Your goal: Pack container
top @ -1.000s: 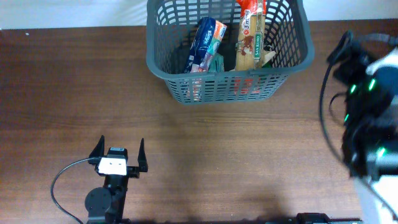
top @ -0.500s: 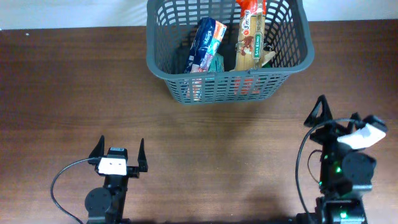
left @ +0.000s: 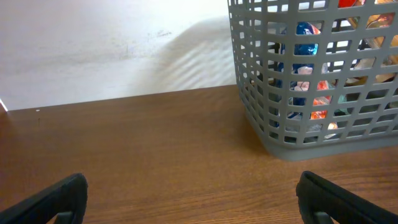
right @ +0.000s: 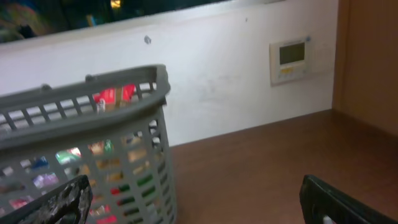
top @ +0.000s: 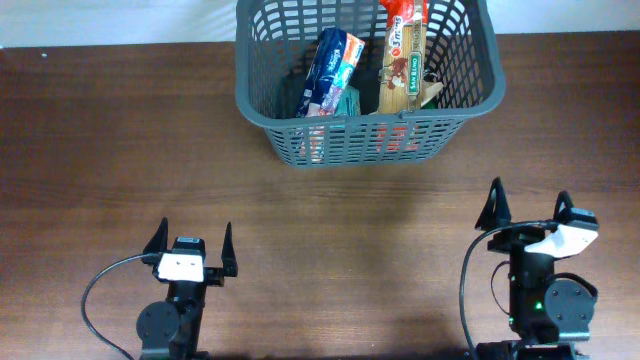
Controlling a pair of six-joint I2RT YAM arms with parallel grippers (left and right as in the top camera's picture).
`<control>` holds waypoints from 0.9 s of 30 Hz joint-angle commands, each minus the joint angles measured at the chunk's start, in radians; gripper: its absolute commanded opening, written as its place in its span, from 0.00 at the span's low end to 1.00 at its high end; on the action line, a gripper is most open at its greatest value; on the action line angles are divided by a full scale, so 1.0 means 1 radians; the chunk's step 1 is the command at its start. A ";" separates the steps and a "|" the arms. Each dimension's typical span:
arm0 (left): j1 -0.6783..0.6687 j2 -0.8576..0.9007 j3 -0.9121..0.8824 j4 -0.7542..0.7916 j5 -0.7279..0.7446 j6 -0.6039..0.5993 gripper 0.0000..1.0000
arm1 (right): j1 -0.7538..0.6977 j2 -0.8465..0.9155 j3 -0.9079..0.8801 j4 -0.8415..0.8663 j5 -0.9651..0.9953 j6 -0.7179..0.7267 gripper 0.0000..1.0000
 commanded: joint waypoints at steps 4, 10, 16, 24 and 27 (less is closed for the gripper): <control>0.006 -0.007 -0.008 -0.001 -0.010 -0.010 0.99 | 0.008 -0.102 -0.079 0.003 -0.019 -0.029 0.99; 0.006 -0.007 -0.008 -0.001 -0.010 -0.010 0.99 | 0.008 -0.154 -0.118 0.003 -0.019 -0.030 0.99; 0.006 -0.007 -0.008 -0.001 -0.010 -0.010 0.99 | 0.008 -0.224 -0.186 0.003 -0.028 -0.030 0.99; 0.006 -0.007 -0.008 -0.001 -0.010 -0.010 0.99 | 0.008 -0.270 -0.242 0.006 -0.034 -0.033 0.99; 0.006 -0.007 -0.008 -0.001 -0.010 -0.010 0.99 | 0.008 -0.270 -0.249 0.006 -0.034 -0.034 0.99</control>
